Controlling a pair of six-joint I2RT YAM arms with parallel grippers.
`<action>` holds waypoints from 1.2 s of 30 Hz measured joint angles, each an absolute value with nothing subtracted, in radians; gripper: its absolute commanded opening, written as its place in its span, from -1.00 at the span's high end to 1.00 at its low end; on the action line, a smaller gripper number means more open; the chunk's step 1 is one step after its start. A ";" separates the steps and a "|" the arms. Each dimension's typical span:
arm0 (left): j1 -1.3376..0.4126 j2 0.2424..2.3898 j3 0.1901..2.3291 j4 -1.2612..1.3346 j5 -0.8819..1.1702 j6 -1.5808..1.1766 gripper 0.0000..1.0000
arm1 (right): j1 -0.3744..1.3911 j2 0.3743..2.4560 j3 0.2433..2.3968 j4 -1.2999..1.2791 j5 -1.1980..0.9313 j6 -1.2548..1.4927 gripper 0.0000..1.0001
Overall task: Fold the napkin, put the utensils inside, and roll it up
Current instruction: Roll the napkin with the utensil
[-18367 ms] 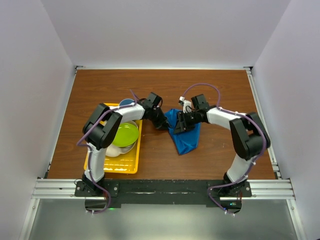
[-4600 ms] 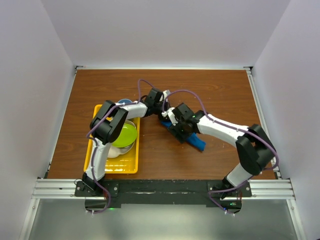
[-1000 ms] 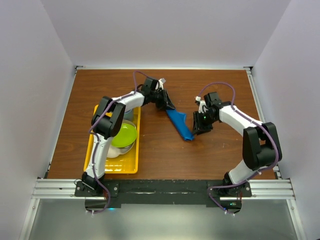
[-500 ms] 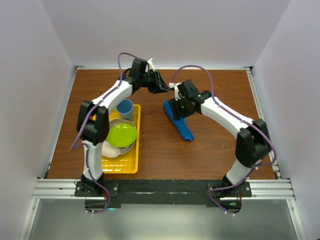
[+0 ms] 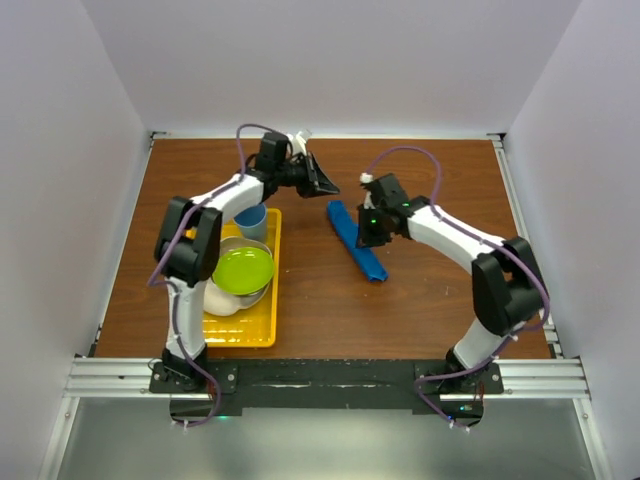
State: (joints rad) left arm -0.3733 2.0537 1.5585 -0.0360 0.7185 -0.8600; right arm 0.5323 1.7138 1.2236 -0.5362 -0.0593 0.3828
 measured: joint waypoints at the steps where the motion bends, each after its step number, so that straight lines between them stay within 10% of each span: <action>1: -0.381 2.093 1.563 -0.020 0.731 -0.872 0.99 | 0.501 1.683 1.178 -0.495 -0.111 0.417 0.95; 13: -0.446 2.288 1.615 -0.028 0.717 -0.865 1.00 | 0.303 1.932 1.174 -0.208 -0.679 0.517 1.00; 36: -0.441 2.420 1.856 -0.289 0.575 -0.648 0.94 | 0.168 1.789 1.055 -0.241 -0.854 0.435 1.00</action>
